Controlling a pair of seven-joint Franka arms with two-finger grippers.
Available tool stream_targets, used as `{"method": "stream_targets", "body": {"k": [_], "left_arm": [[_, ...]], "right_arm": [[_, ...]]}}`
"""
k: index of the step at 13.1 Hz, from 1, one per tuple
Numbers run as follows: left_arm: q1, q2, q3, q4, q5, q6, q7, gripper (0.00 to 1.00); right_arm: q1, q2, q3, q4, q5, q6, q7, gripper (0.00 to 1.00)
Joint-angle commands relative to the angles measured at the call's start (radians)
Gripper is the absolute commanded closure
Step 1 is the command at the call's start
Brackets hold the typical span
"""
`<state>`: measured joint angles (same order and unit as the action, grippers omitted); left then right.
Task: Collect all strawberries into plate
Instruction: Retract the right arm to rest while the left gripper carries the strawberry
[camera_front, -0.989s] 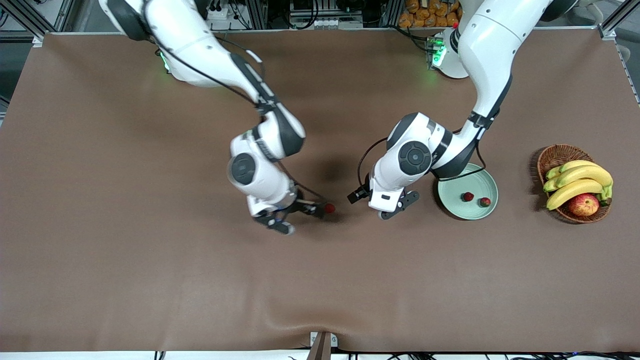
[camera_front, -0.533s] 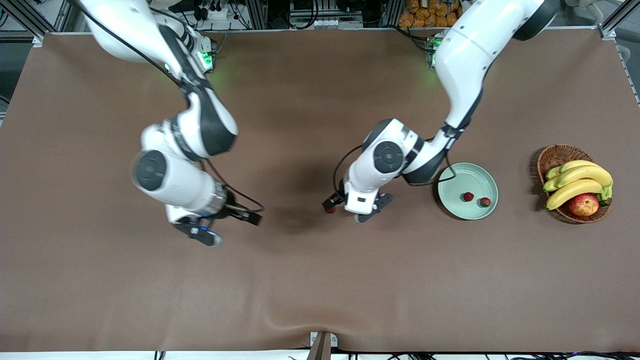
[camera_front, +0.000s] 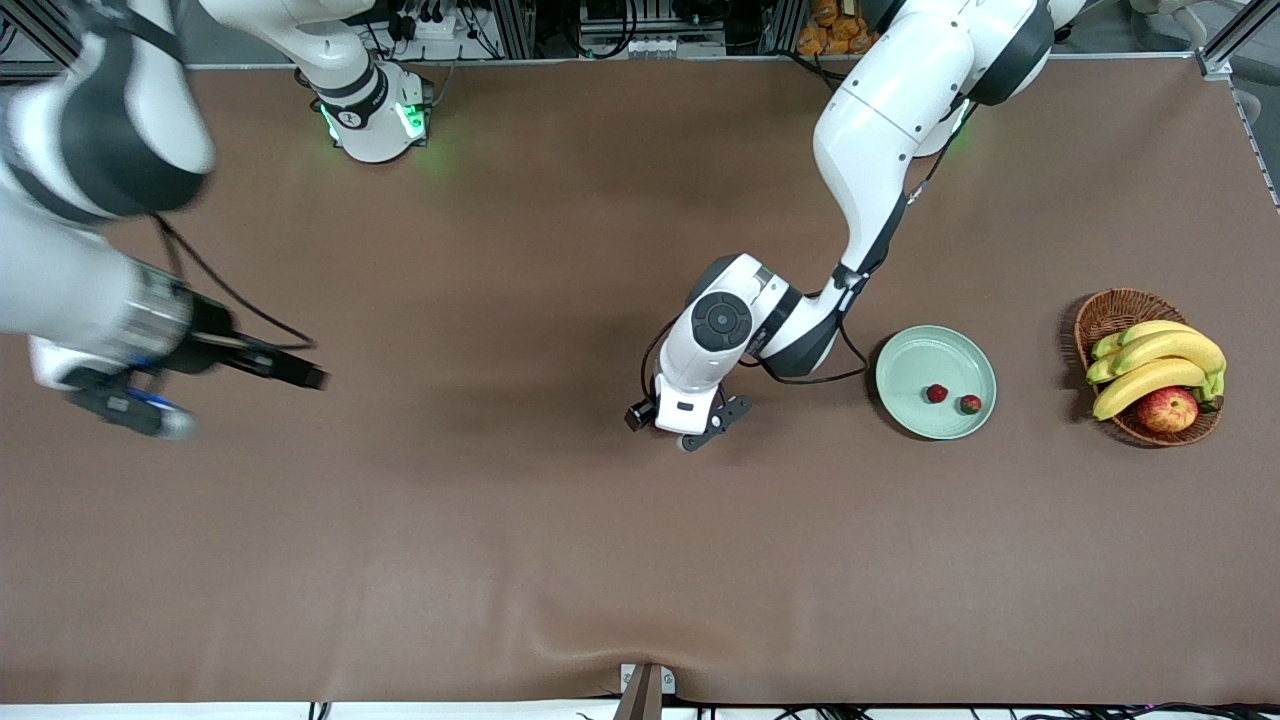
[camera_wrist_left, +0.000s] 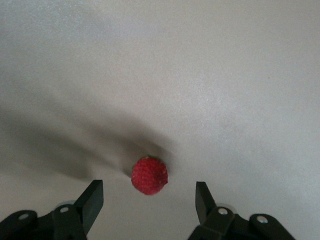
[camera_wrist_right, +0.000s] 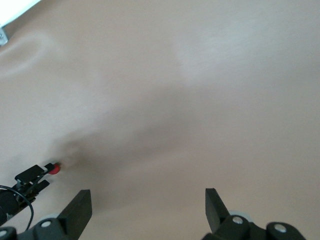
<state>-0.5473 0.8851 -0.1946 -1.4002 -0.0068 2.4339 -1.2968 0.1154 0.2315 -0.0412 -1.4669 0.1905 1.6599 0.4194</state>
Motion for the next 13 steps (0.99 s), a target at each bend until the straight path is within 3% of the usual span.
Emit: {"method": "stream_targets", "body": {"k": [1, 5, 8, 11, 13], "left_arm": [[-0.023, 0.032, 0.017, 0.046, -0.001, 0.002, 0.005, 0.30], [-0.022, 0.048, 0.017, 0.044, 0.030, 0.002, 0.010, 0.40], [-0.017, 0.052, 0.017, 0.043, 0.031, 0.002, 0.020, 0.61], [-0.010, 0.038, 0.017, 0.044, 0.031, 0.002, 0.031, 1.00], [0.016, -0.012, 0.017, 0.040, 0.037, -0.013, 0.033, 1.00]], "right_arm": [[-0.068, -0.087, 0.026, -0.049, -0.107, -0.063, -0.126, 0.00], [-0.163, -0.149, 0.021, -0.052, -0.155, -0.115, -0.338, 0.00], [-0.203, -0.161, 0.015, -0.035, -0.207, -0.164, -0.456, 0.00], [-0.207, -0.167, 0.001, -0.036, -0.267, -0.169, -0.514, 0.00], [-0.206, -0.167, -0.012, -0.032, -0.260, -0.190, -0.518, 0.00]]}}
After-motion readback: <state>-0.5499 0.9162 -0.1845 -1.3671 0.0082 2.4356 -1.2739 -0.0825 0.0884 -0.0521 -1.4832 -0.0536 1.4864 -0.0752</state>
